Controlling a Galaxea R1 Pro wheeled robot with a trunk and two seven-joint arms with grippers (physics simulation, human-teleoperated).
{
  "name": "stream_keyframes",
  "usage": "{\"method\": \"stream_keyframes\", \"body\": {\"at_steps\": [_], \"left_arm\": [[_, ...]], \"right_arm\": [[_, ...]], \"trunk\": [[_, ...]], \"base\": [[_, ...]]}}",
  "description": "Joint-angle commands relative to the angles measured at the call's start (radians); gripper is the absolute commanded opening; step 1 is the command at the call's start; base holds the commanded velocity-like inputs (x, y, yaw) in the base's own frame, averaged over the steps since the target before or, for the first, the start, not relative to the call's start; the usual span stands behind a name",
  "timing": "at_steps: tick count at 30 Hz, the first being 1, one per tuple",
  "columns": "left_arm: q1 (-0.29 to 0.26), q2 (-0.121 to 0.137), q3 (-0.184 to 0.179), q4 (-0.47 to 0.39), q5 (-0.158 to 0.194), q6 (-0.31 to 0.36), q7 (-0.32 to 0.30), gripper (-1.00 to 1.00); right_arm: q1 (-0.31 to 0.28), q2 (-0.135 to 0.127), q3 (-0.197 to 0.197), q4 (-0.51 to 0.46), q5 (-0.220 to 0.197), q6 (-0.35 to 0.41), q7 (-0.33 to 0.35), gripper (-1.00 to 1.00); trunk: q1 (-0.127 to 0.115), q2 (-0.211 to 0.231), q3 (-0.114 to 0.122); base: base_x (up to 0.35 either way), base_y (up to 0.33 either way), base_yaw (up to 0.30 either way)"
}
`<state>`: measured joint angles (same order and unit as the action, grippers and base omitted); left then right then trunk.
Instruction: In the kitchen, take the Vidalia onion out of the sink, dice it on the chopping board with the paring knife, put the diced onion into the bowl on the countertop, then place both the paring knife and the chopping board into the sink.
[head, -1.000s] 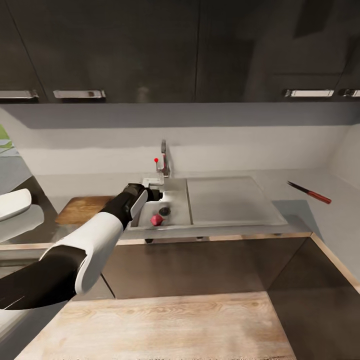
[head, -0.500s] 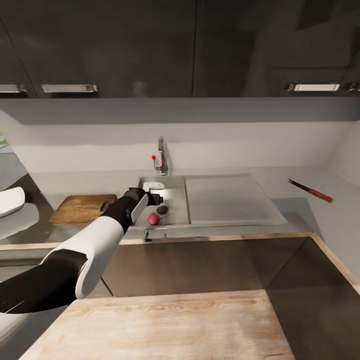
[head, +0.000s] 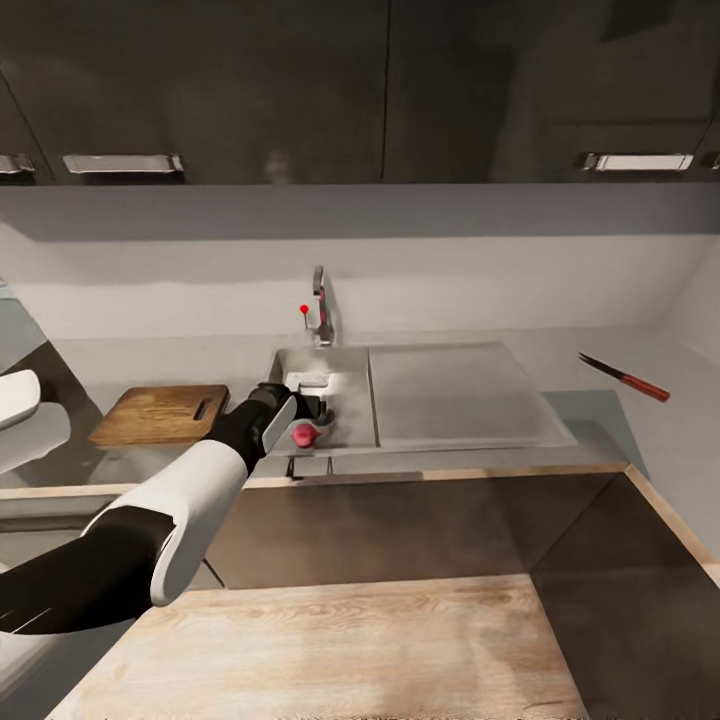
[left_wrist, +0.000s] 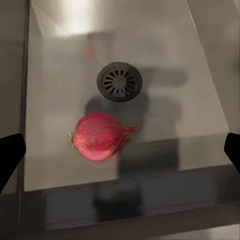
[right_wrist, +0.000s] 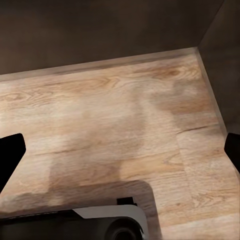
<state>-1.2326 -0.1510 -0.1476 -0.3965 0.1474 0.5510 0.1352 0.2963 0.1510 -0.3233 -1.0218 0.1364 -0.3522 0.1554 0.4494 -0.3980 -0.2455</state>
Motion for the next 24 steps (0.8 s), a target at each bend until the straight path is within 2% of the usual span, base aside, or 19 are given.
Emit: {"method": "stream_keyframes", "body": {"at_steps": [1,4,10,24], "left_arm": [[0.000,0.001,-0.007,-0.001,0.011,0.004,0.007,1.00],[0.002,0.001,-0.007,-0.001,0.011,0.004,0.007,1.00],[0.004,0.001,-0.007,-0.001,0.011,0.004,0.007,1.00],[0.005,0.001,-0.007,-0.001,0.011,0.004,0.008,1.00]], "right_arm": [[0.000,0.002,-0.005,-0.001,0.009,-0.002,0.006,1.00],[0.000,0.002,-0.005,-0.001,0.009,-0.002,0.006,1.00],[0.000,0.001,-0.005,-0.001,0.009,0.014,0.007,1.00],[0.000,0.002,-0.005,-0.001,0.009,0.028,0.007,1.00]], "trunk": [[0.001,-0.002,-0.003],[0.001,-0.002,-0.008],[0.001,-0.002,-0.018],[0.001,-0.002,-0.041]], "base": [[0.000,0.000,0.000],[0.035,0.000,0.000],[0.217,0.000,0.000],[0.021,0.000,0.000]]}}
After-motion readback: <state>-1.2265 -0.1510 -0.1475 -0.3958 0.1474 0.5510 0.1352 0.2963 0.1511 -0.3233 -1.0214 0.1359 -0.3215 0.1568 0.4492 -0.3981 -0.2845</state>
